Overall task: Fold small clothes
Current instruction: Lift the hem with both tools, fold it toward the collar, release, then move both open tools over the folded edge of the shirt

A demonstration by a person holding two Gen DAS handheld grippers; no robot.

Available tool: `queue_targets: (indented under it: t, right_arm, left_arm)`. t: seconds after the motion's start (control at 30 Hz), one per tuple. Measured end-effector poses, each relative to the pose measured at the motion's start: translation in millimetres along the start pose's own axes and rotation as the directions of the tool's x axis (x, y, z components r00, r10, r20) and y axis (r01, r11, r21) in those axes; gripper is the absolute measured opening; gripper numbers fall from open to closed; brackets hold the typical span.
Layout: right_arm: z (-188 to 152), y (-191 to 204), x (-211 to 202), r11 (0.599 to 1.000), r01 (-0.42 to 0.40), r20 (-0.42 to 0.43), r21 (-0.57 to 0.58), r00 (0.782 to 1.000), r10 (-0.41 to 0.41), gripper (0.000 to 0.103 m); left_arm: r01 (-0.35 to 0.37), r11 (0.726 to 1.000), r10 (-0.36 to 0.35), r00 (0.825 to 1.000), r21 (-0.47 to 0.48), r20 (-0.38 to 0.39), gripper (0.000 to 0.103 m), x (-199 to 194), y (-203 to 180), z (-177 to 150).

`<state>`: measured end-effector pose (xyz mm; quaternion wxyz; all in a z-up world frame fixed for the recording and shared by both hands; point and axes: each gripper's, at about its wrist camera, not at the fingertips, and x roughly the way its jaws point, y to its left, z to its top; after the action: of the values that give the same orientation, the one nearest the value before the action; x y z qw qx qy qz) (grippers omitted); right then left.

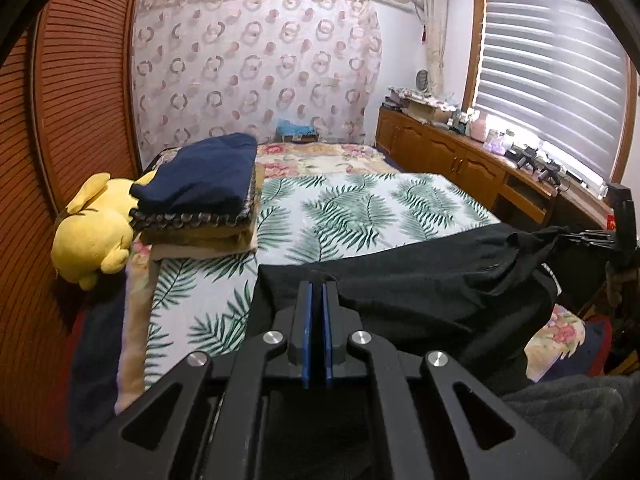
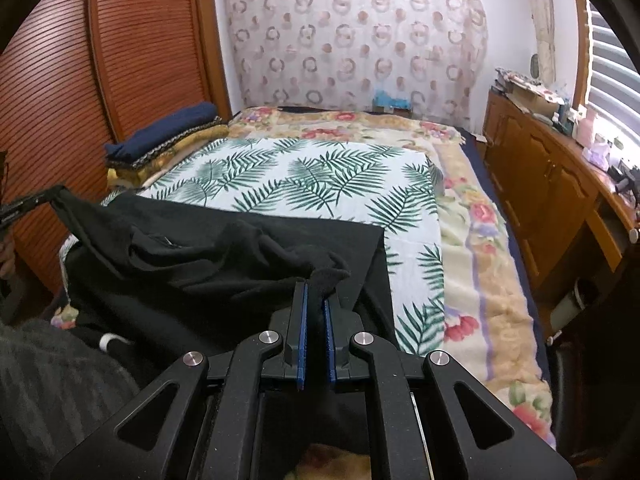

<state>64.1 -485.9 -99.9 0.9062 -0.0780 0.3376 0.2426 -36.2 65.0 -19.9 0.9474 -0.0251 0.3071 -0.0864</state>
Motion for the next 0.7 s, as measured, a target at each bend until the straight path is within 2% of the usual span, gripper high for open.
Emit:
queue_targets:
  t: [0.23,0.27,0.3,0.4,0.57,0.63,0.67,0.7]
  right_arm:
    - [-25,2,37,0.999,0.034,-0.112,-0.005,0.993,-0.034,0.005]
    - [-28,1,39,0.999,0.036,-0.118,0.001,0.992,-0.036,0.009]
    - [-30,-1,42,0.999,0.039,-0.126,0.012,0.991,-0.037,0.011]
    - [-32,-6,40,0.999,0.047,-0.128,0.020,0.991,-0.044,0.015]
    - [-20,-15,28,0.996,0.092,-0.088,-0.005,0.992,-0.092,0.040]
    - [-13,-20,30,0.990,0.141,-0.076,-0.020,0.987,-0.142,0.041]
    - [-8,-26,34,0.989,0.149,-0.073,-0.013,0.986,-0.149,0.042]
    - [-5,-29,37,0.989,0.149,-0.069,-0.009,0.986,-0.150,0.042]
  left_arm:
    - [-0.044,0.999,0.045,0.997,0.021,-0.055,0.005,26,6,-17]
    - [-0.038,0.999,0.039,0.998,0.021,-0.058,0.009,27,7,-17]
    - [-0.037,0.999,0.038,0.998,0.020,-0.058,0.016,28,9,-16]
    - [-0.044,0.999,0.045,0.998,0.019,-0.049,0.027,31,12,-14]
    - [-0.055,0.998,0.056,0.995,0.016,-0.079,0.039,54,27,-3]
    - [-0.061,0.998,0.062,0.993,0.018,-0.101,0.047,67,32,-1]
    - [-0.059,0.998,0.061,0.991,0.020,-0.116,0.054,77,35,0]
    - [-0.057,0.998,0.059,0.990,0.021,-0.129,0.057,85,38,0]
